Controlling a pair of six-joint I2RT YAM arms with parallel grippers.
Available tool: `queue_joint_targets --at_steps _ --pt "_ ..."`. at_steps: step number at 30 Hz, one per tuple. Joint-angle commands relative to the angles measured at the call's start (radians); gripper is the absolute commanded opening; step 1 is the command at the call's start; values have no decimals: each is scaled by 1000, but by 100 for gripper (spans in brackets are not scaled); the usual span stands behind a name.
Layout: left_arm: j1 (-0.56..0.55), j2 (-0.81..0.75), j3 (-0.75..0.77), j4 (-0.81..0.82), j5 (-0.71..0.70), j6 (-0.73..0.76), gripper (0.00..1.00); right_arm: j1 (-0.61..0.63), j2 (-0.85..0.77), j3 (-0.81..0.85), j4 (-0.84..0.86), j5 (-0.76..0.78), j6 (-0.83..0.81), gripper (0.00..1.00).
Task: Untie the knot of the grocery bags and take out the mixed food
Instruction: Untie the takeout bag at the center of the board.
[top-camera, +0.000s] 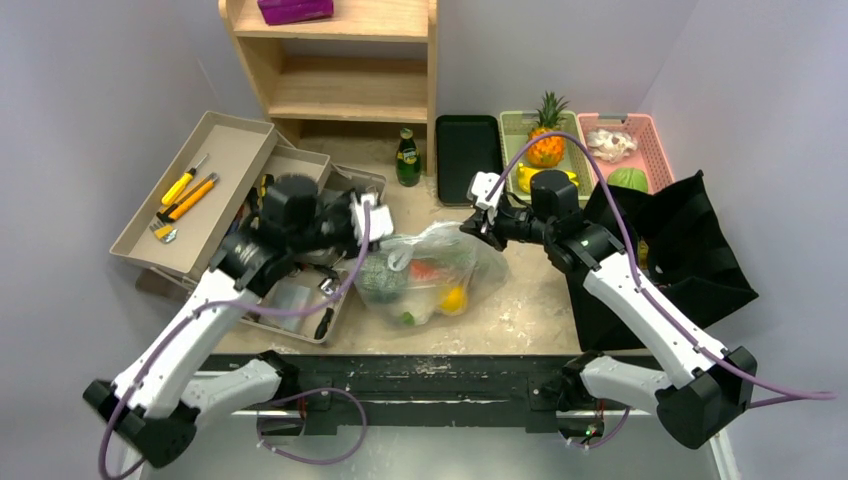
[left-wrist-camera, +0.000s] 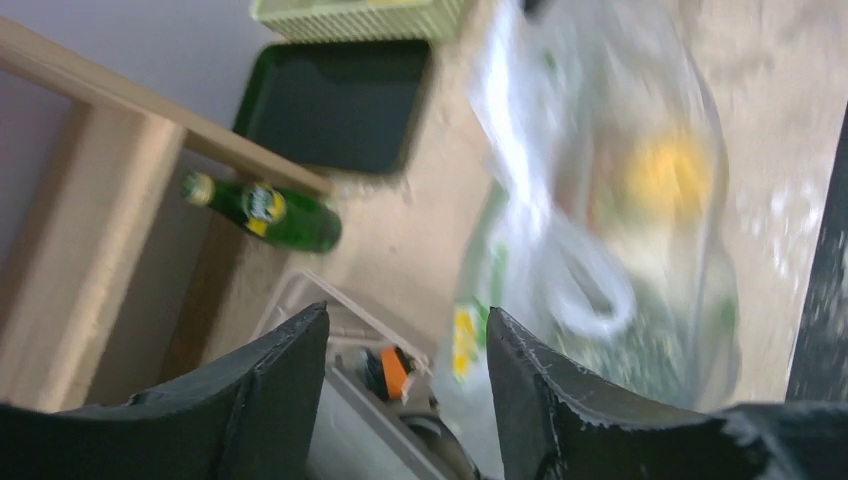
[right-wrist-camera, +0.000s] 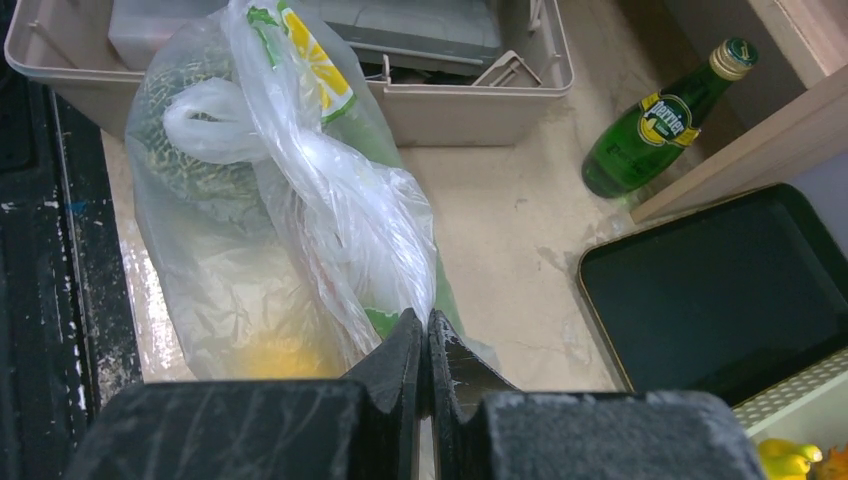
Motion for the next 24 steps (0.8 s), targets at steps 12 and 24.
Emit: queue_joint_targets --at_steps 12,24 --pt "-176 314 304 -74 69 -222 64 -2 4 64 60 26 33 0" --pt "31 156 145 -54 -59 -209 0 -125 -23 77 2 25 62 0"
